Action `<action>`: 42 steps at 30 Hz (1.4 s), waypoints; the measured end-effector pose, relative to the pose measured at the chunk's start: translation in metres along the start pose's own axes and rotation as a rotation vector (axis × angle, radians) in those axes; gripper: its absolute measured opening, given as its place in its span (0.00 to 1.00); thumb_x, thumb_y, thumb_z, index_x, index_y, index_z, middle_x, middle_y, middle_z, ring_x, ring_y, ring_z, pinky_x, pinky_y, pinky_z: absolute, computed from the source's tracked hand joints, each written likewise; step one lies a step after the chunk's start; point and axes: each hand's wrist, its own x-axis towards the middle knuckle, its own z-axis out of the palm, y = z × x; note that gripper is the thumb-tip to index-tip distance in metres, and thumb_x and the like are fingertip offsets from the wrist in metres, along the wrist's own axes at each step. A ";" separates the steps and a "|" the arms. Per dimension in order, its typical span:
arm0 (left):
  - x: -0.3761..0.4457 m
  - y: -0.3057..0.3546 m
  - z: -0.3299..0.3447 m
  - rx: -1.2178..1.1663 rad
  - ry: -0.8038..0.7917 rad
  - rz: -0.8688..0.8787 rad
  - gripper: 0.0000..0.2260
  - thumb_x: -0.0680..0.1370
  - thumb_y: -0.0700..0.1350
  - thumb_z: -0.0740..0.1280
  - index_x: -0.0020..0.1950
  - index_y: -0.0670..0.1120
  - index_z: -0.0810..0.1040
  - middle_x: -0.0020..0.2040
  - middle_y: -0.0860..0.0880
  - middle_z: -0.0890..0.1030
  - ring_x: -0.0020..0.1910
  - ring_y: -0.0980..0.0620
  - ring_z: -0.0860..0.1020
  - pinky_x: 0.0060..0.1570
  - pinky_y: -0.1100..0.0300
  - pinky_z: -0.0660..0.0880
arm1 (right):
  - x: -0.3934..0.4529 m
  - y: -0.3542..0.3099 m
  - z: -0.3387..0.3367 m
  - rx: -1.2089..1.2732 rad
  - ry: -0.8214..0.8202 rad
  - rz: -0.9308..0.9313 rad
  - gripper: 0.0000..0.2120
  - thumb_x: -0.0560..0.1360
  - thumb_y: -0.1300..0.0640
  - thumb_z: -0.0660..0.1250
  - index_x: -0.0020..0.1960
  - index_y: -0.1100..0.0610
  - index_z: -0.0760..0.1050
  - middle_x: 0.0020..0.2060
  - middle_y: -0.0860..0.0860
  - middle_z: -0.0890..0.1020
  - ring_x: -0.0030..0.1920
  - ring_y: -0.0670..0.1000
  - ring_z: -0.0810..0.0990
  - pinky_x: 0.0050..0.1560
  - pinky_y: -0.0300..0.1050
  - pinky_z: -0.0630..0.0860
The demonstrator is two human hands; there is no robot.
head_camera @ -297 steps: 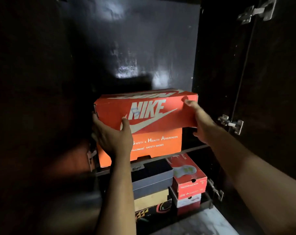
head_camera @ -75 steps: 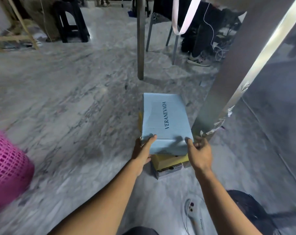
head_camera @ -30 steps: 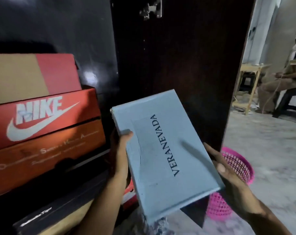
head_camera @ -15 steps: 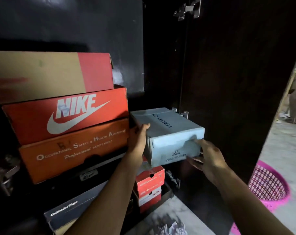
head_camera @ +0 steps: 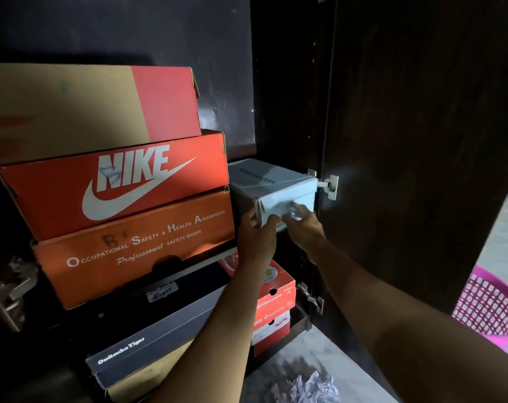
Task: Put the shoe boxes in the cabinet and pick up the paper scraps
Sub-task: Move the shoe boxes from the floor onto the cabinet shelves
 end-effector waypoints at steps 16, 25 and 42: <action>-0.042 -0.018 0.041 0.067 0.084 0.213 0.10 0.78 0.41 0.72 0.59 0.44 0.79 0.54 0.45 0.85 0.51 0.54 0.83 0.42 0.72 0.72 | -0.081 0.032 -0.086 0.008 0.004 -0.162 0.17 0.76 0.48 0.72 0.64 0.45 0.77 0.56 0.50 0.83 0.59 0.50 0.83 0.63 0.51 0.80; -0.155 -0.033 0.173 0.008 -0.359 0.180 0.07 0.73 0.45 0.69 0.49 0.53 0.82 0.45 0.52 0.86 0.48 0.54 0.84 0.49 0.62 0.79 | -0.196 0.101 -0.235 -0.035 0.205 -0.184 0.14 0.78 0.55 0.72 0.63 0.54 0.79 0.53 0.47 0.85 0.55 0.43 0.83 0.54 0.36 0.80; -0.455 -0.186 0.439 0.380 -1.203 -0.276 0.12 0.66 0.58 0.69 0.45 0.55 0.84 0.49 0.51 0.87 0.50 0.49 0.85 0.50 0.54 0.78 | -0.481 0.370 -0.504 -0.134 0.880 0.502 0.12 0.71 0.44 0.68 0.53 0.43 0.80 0.51 0.49 0.85 0.51 0.51 0.85 0.55 0.53 0.82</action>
